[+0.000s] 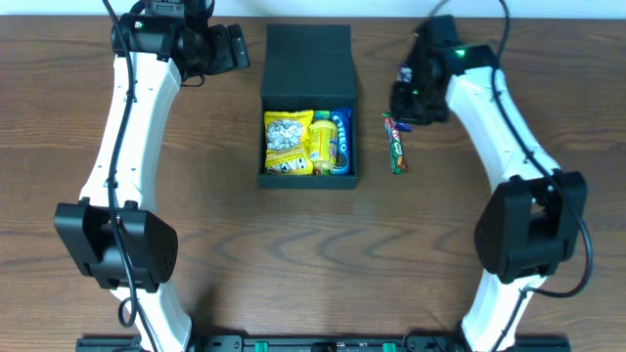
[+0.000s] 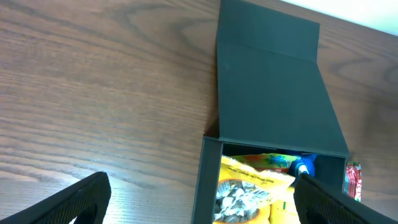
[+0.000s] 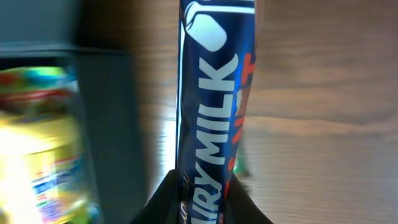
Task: Pack container
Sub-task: 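Carry the Dairy Milk bar into the box and release it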
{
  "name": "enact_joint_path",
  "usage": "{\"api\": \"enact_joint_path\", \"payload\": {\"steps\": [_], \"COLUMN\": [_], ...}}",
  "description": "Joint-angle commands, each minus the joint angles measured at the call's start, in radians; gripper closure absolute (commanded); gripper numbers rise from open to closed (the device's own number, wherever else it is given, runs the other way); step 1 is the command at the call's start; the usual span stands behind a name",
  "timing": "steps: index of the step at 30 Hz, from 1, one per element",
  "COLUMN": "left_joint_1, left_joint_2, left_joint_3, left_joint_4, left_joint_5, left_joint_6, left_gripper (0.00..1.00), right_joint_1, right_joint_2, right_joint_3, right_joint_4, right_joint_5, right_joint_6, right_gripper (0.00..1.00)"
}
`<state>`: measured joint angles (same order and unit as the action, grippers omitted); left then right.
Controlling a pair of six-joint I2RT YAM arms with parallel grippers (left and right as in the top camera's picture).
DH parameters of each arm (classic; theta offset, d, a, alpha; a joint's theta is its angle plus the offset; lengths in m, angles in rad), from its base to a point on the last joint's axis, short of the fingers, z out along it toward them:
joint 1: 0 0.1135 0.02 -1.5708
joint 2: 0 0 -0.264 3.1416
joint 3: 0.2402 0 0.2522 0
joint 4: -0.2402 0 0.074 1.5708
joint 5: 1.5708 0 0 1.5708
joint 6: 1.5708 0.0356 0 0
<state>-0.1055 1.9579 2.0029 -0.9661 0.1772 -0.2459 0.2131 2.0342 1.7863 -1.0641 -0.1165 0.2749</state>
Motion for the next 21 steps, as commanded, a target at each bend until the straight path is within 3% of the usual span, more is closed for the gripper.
{"api": "enact_joint_path", "payload": {"steps": [1,10,21], "left_joint_1": [0.0,0.001,0.001], "left_joint_2": [0.005,0.005,0.005], "left_joint_3": [0.005,0.005,0.005], "left_joint_4": [-0.002,0.002,0.002], "left_joint_5": [-0.001,-0.058,-0.057], "left_joint_6": [0.014,0.019,0.067], "left_gripper": [0.05,0.05,0.05], "right_joint_1": [0.092,0.267,0.319], "right_joint_2": [-0.001,-0.001,0.014], "right_joint_3": [0.017,-0.007,-0.008], "right_joint_4": [-0.016,-0.019,-0.039], "right_joint_5": [-0.016,-0.01,0.068], "right_joint_6": [0.027,0.153,0.279], "right_gripper": [0.99,0.99,0.99]}}
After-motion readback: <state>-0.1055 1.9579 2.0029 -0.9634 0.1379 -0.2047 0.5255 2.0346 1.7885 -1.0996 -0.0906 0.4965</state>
